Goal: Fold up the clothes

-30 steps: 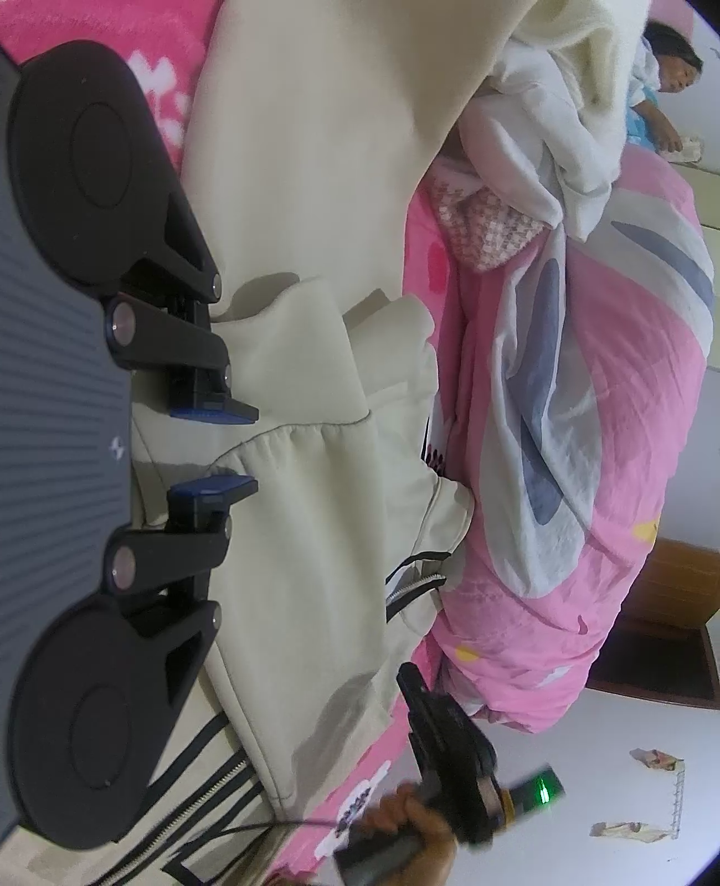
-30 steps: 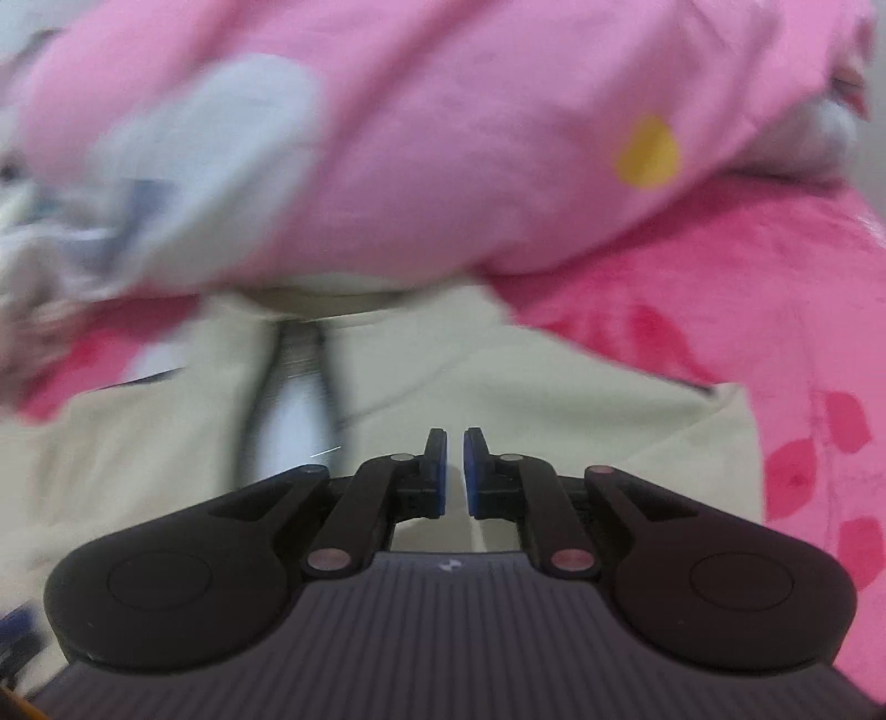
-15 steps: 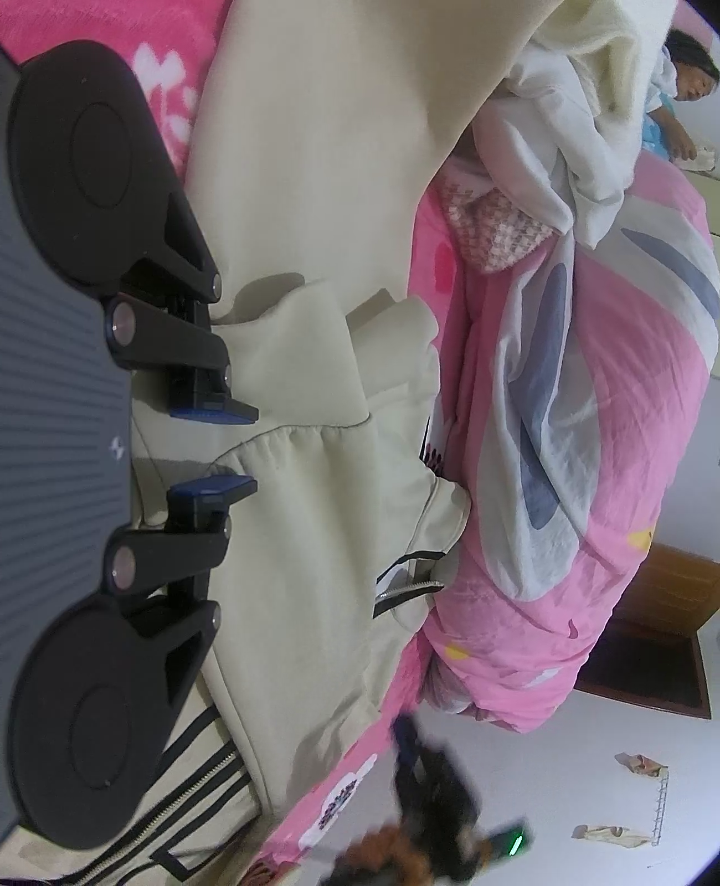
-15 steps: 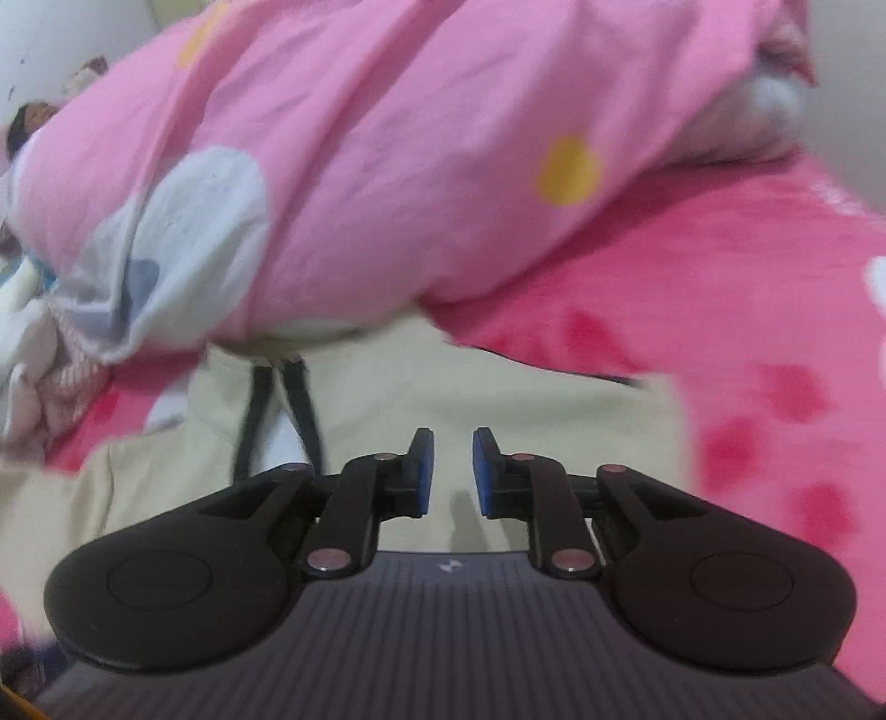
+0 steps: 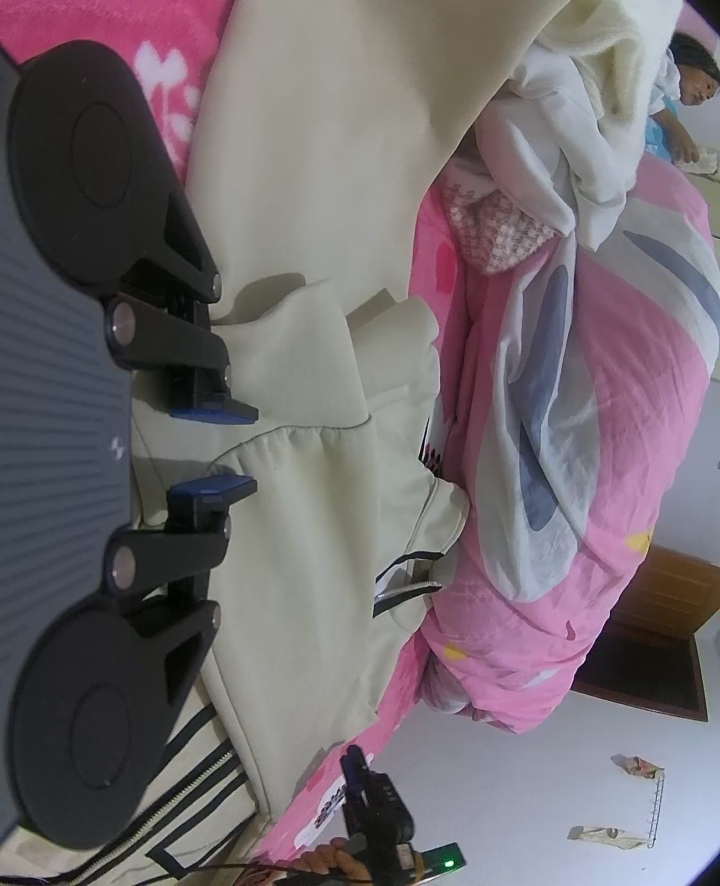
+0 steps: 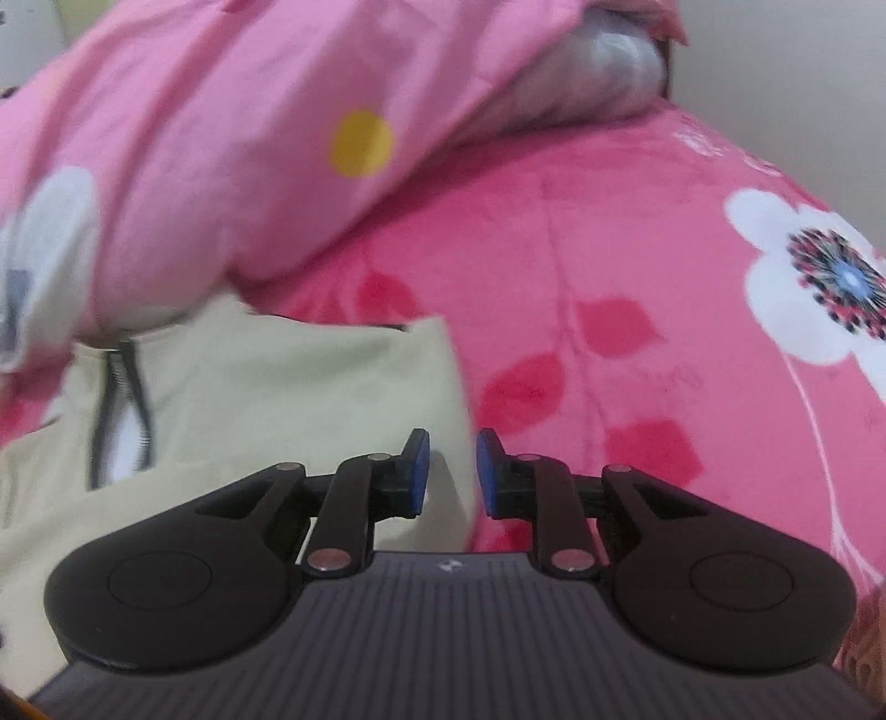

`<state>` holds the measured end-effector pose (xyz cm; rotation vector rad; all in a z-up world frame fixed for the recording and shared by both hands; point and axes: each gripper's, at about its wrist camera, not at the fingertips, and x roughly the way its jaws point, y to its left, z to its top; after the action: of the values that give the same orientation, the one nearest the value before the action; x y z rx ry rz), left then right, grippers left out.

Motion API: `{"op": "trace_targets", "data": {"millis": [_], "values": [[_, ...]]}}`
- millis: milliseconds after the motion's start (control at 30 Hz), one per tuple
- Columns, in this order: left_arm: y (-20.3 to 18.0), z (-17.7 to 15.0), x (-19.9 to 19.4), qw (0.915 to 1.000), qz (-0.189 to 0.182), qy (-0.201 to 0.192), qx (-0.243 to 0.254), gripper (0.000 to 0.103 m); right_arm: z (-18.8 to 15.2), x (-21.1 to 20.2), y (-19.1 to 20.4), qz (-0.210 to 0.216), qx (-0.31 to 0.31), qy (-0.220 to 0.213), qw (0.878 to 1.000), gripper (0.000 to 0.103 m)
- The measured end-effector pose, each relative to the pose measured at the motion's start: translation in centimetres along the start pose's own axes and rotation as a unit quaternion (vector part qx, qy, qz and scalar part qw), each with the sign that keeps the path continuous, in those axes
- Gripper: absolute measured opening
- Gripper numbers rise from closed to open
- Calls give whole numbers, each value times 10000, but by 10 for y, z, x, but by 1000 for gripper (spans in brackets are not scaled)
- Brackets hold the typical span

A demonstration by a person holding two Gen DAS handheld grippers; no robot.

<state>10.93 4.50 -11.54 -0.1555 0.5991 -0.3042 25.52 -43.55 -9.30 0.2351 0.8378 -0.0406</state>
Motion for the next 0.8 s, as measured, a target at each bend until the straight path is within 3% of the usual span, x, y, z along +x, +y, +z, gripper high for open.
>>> {"op": "trace_targets", "data": {"millis": [167, 233, 333, 433, 500, 567, 800], "values": [[1, 0, 0, 10000, -17, -9, -15, 22, 12, 43, 10, 4, 23, 212, 9998, 15], [0, 0, 0, 10000, -12, -14, -7, 22, 24, 55, -6, 14, 502, -60, 9987, 13], [1, 0, 0, 10000, -27, -19, -29, 22, 37, 45, -47, -397, 1627, -392, 9851, 17], [3, 0, 0, 10000, -58, -19, -72, 22, 29, -2, -73, -431, 1769, -587, 9815, 17], [4, 0, 0, 9999, -75, -16, -98, 22, 14, -44, -77, -430, 1423, -652, 9867, 17], [4, 0, 0, 9999, -70, -15, -94, 22, -11, -86, -73, -462, 976, -682, 9918, 17], [4, 0, 0, 9999, -62, -24, -85, 21, -105, -155, -37, 89, 330, -657, 9973, 17]]}}
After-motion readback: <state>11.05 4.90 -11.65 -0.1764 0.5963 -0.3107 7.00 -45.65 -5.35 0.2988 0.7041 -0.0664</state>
